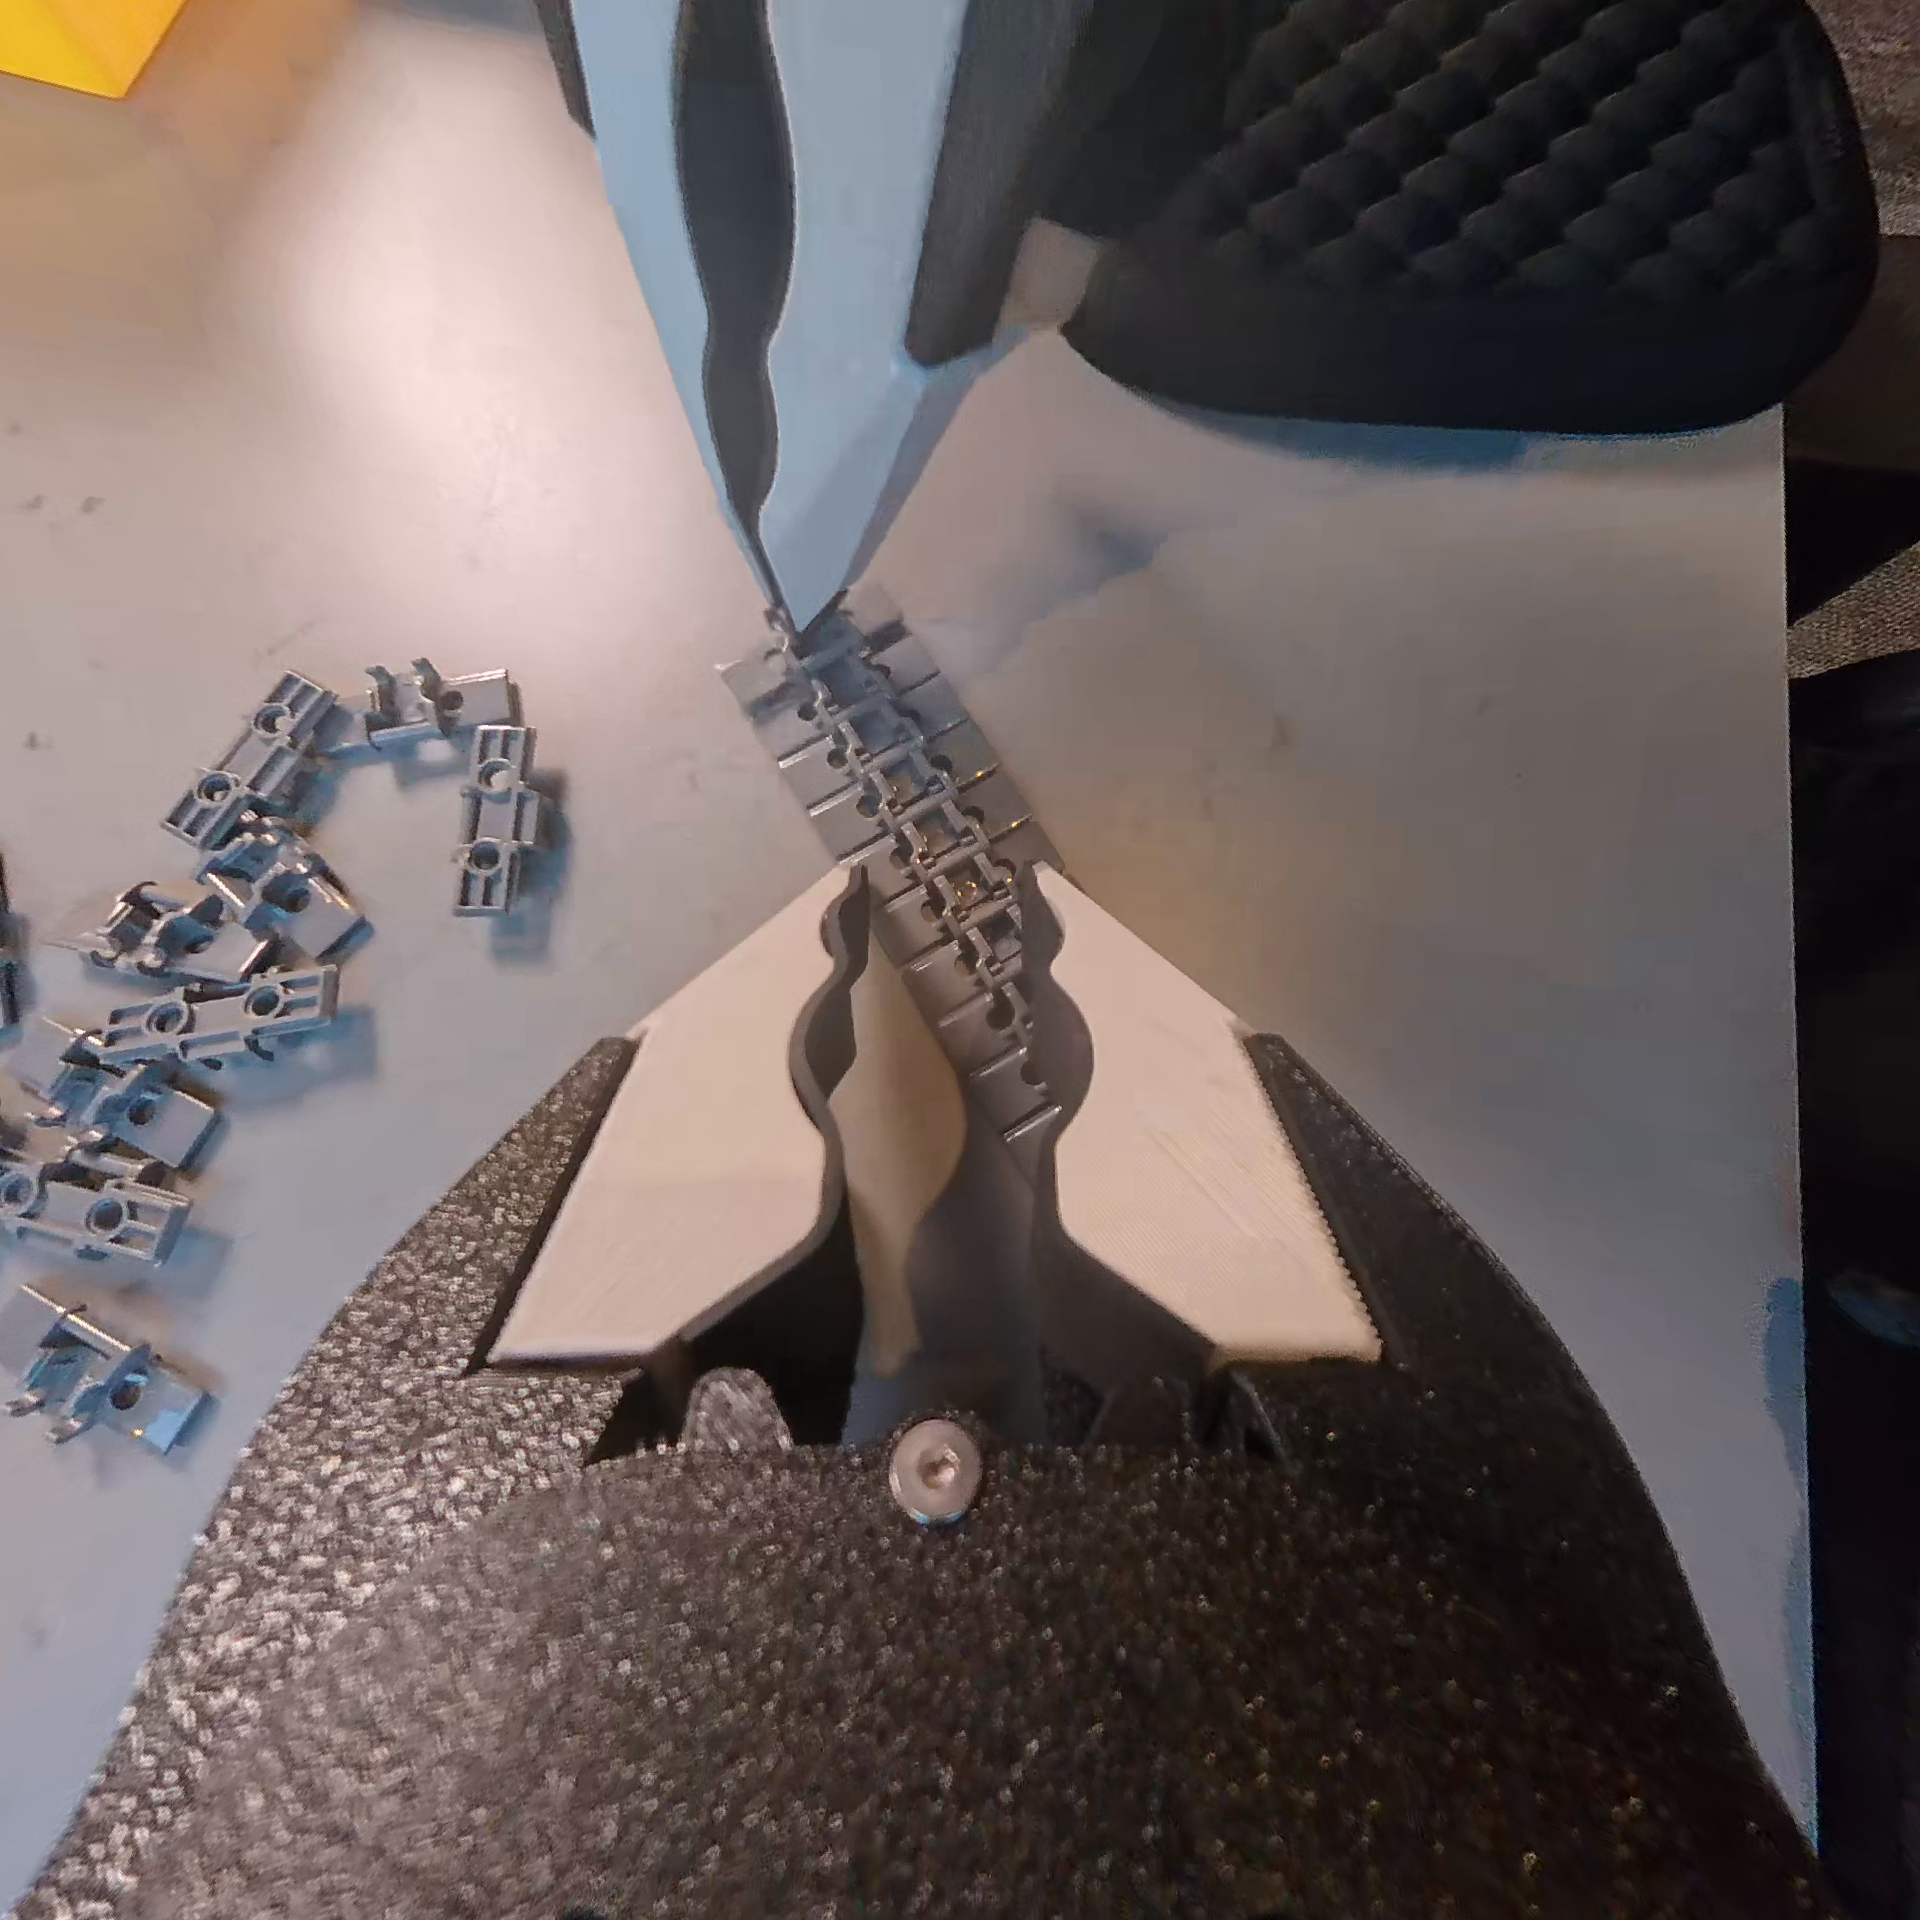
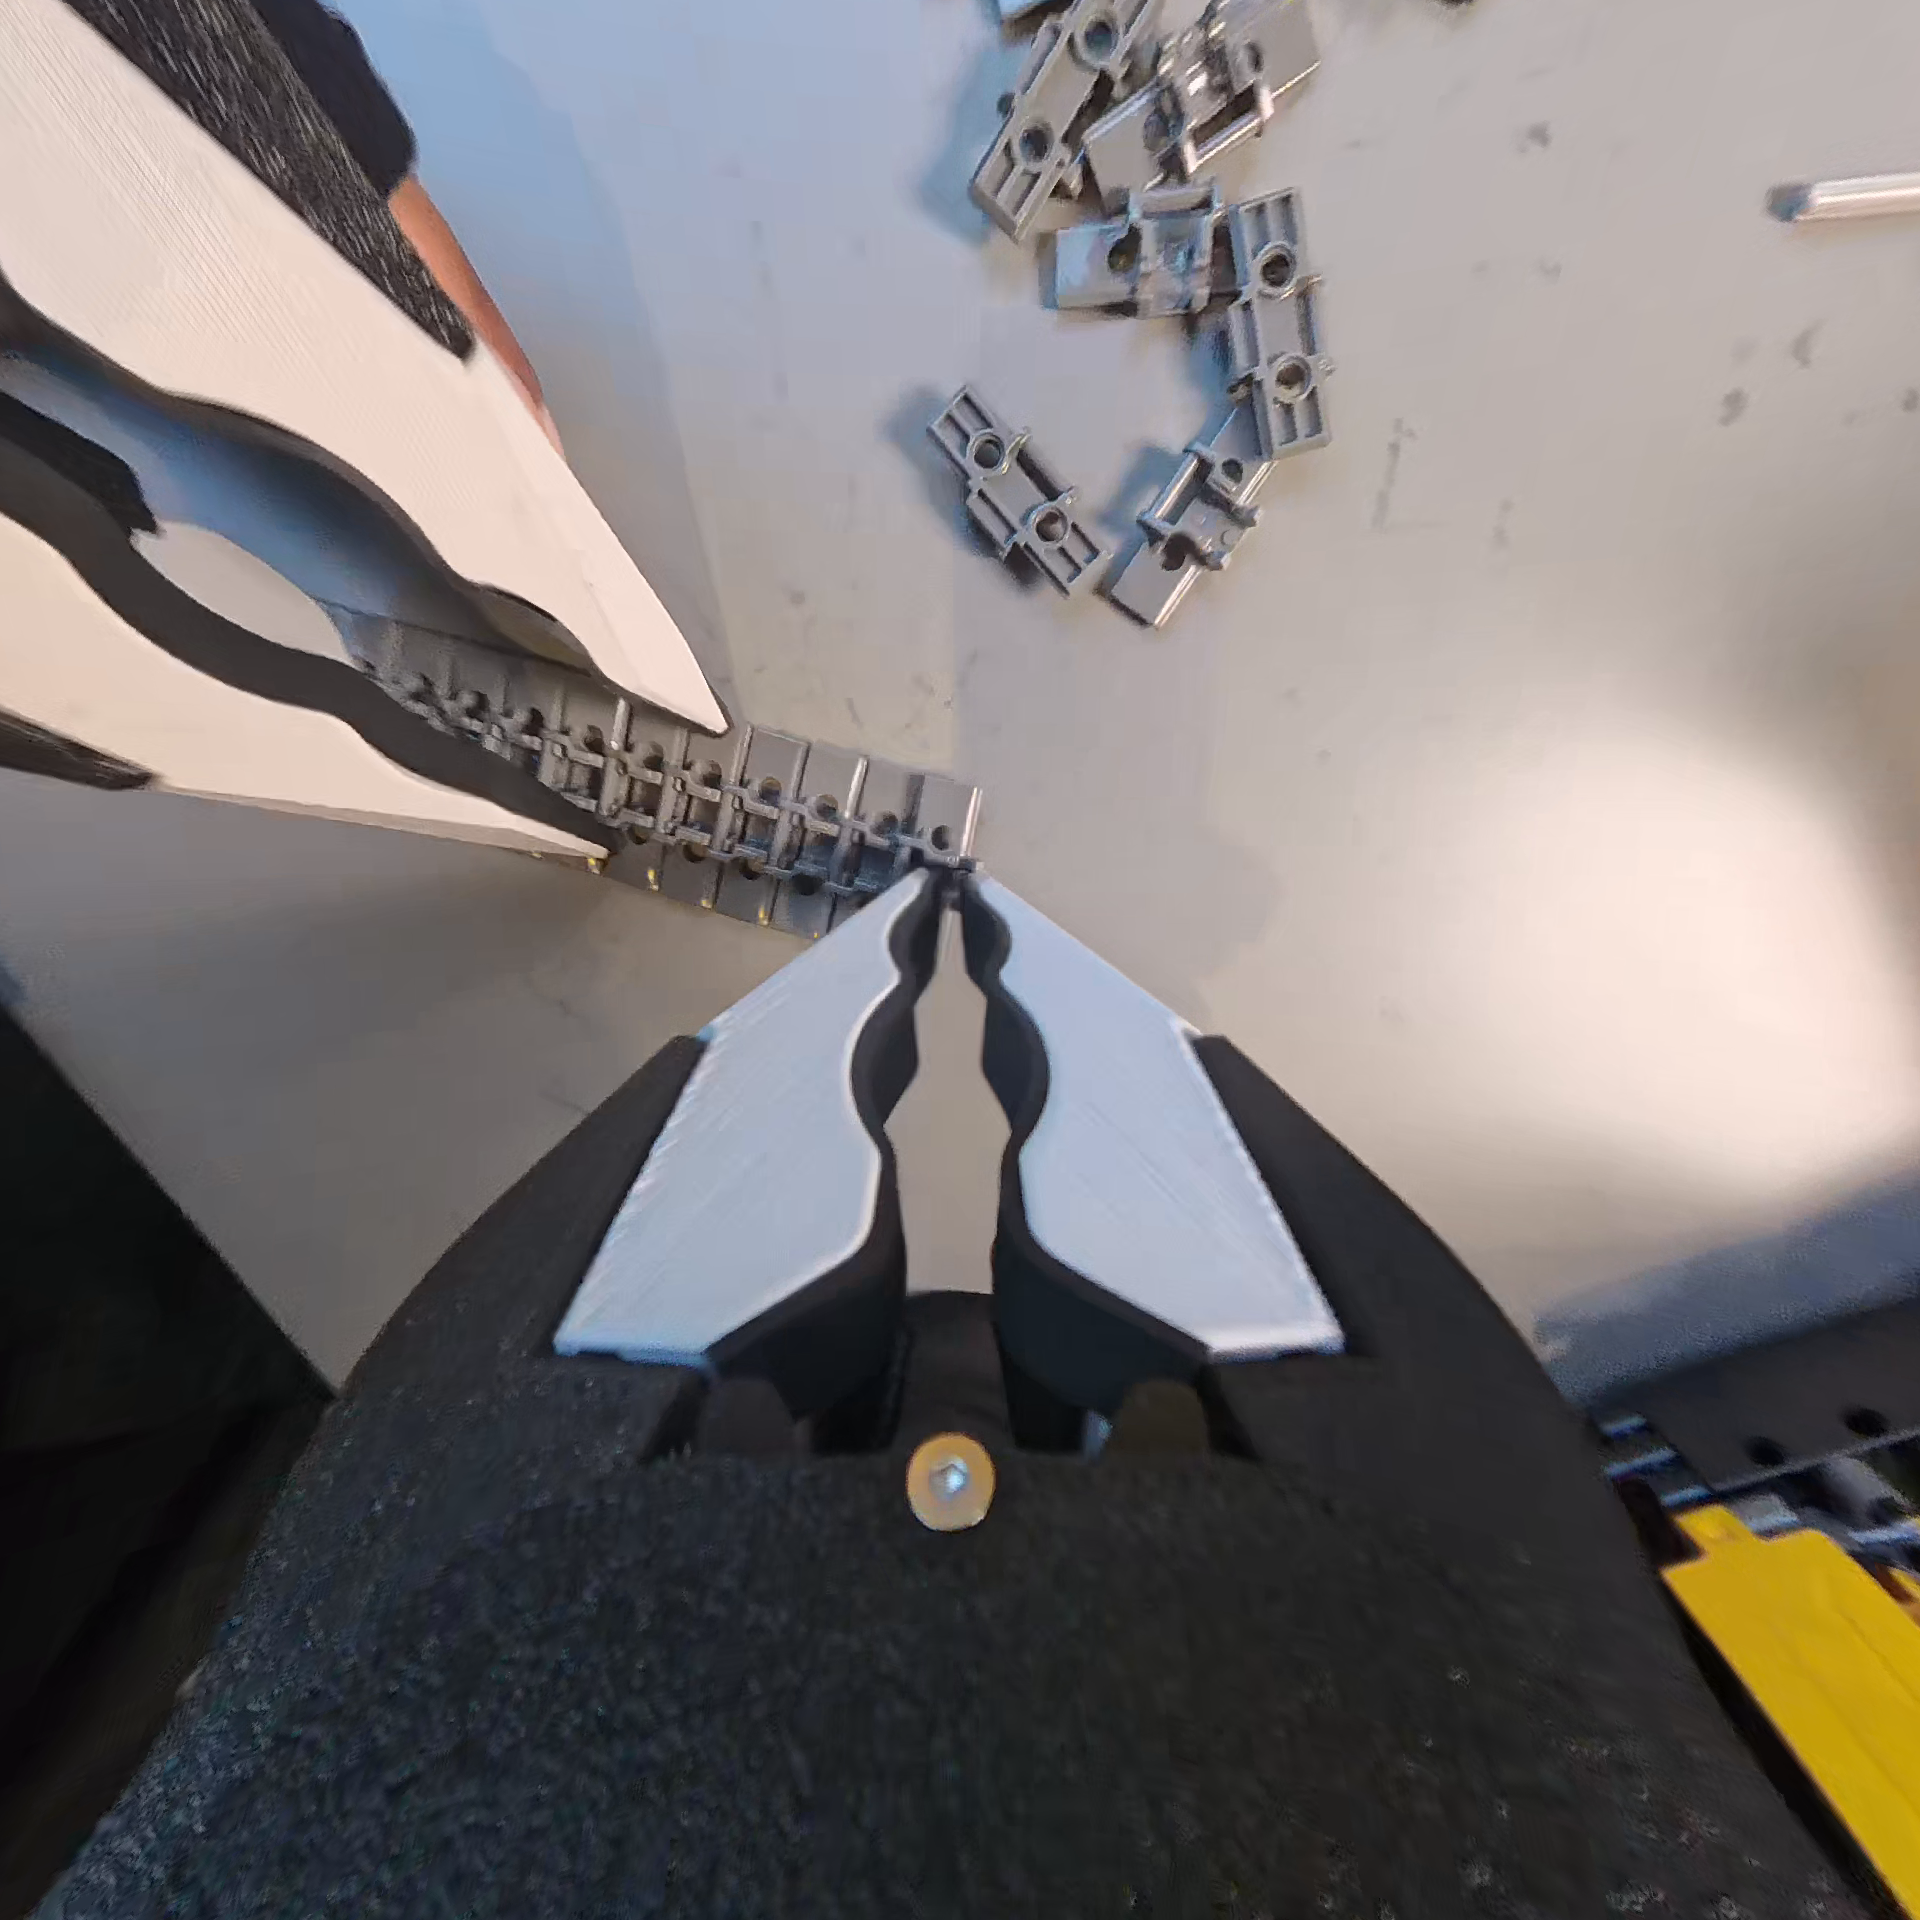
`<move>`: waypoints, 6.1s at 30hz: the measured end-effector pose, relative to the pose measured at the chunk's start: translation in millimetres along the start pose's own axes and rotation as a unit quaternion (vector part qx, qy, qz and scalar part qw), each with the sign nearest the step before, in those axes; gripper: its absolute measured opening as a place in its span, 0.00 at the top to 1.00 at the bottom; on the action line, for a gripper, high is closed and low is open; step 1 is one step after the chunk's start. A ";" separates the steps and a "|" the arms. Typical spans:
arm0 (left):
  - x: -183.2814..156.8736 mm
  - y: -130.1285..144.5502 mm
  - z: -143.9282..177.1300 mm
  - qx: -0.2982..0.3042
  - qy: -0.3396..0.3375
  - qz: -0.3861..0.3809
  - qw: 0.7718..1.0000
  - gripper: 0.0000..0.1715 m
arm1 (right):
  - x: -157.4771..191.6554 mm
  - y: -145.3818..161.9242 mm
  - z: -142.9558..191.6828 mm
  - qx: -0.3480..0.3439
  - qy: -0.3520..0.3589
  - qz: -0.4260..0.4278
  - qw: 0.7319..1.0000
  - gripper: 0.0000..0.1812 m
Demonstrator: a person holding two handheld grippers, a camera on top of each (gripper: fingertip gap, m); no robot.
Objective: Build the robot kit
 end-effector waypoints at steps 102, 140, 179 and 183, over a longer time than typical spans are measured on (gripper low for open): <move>29.4 -4.6 44.1 -0.153 0.171 0.036 0.973 1.00 | 31.4 -5.0 26.5 -0.168 -0.135 0.199 0.956 0.95; 10.0 -3.1 -0.1 -0.001 0.028 0.013 1.000 0.84 | -6.9 -2.6 -11.7 -0.084 -0.125 -0.020 0.988 0.95; 69.7 19.2 33.6 -0.053 0.012 0.083 0.995 0.83 | -17.6 -43.0 -19.2 -0.150 0.028 0.209 0.966 0.92; 62.7 16.3 33.5 -0.058 -0.012 0.021 0.998 0.85 | -9.7 -37.2 -9.6 -0.184 -0.090 0.176 0.963 0.92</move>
Point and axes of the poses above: each gripper's, where its closed fingertips meet, z back along the fingers, y out of its underside, x = y × z across the jaws, the point moved 8 cm from there along z, back along the fingers, and after that the axes turned 14 degrees about x, right-handed, at the moved point
